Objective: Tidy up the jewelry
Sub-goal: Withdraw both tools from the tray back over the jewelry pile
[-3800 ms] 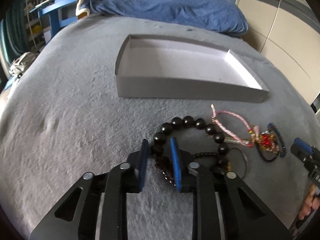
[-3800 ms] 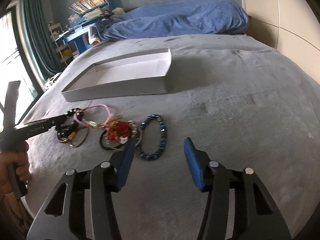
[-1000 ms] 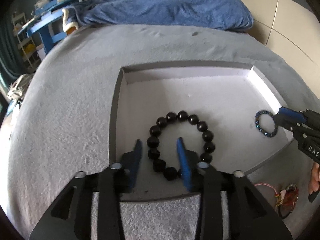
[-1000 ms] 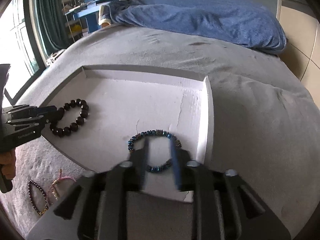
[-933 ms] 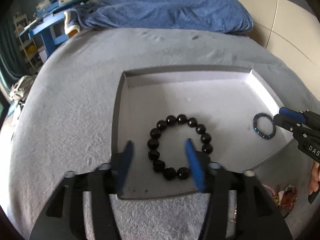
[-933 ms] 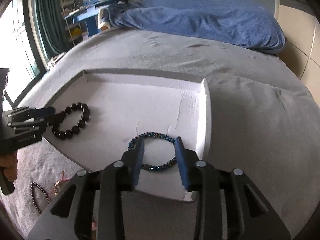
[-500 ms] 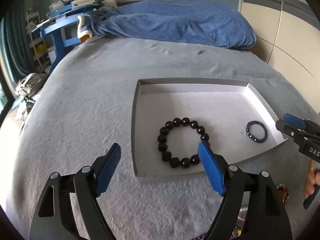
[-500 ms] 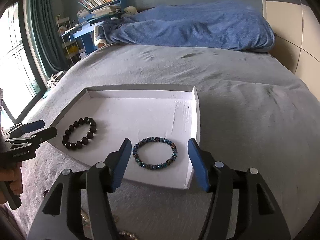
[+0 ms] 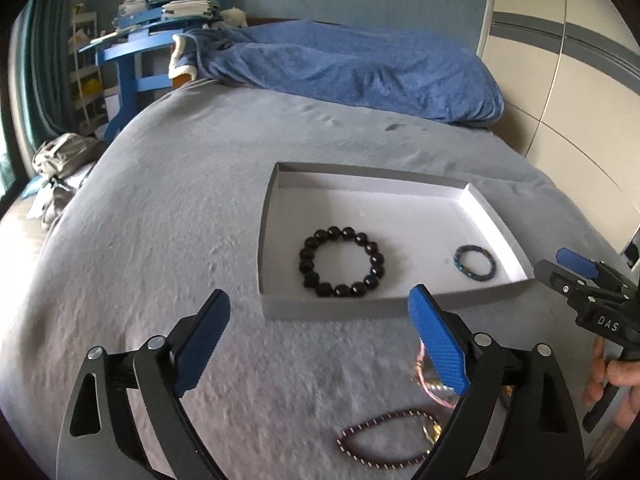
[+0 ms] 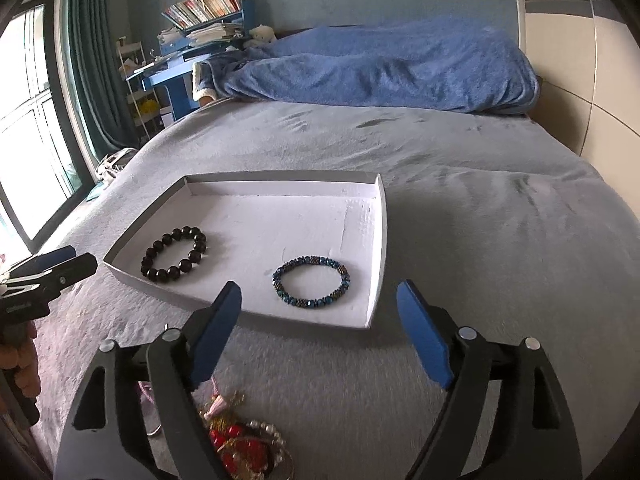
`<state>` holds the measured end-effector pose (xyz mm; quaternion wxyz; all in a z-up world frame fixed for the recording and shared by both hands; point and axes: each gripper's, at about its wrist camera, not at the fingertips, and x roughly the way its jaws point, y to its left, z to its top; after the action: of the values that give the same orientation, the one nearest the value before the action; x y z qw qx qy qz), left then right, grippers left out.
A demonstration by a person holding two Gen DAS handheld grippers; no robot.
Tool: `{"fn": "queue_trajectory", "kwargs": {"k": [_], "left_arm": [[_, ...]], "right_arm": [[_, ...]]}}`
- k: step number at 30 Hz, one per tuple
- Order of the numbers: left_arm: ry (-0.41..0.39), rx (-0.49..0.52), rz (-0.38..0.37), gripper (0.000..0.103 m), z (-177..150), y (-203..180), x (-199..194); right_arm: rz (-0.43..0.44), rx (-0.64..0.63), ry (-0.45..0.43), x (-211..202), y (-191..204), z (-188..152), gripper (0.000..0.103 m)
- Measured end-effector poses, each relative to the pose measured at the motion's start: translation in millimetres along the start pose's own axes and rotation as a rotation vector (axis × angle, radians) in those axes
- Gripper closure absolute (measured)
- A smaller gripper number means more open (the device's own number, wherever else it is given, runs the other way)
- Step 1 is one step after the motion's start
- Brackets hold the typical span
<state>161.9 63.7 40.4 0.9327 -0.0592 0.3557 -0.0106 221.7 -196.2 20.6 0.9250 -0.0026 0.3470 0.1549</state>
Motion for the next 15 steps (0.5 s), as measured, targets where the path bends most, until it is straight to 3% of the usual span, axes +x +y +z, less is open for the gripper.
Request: {"fn": "queue_trajectory", "kwargs": {"k": [15], "left_arm": [[0.097,0.056,-0.031,0.015,-43.5,-13.7,-11.0]], "right_arm": [[0.025,-0.008,0.01,-28.4,11.8,-24.7,0.019]]}}
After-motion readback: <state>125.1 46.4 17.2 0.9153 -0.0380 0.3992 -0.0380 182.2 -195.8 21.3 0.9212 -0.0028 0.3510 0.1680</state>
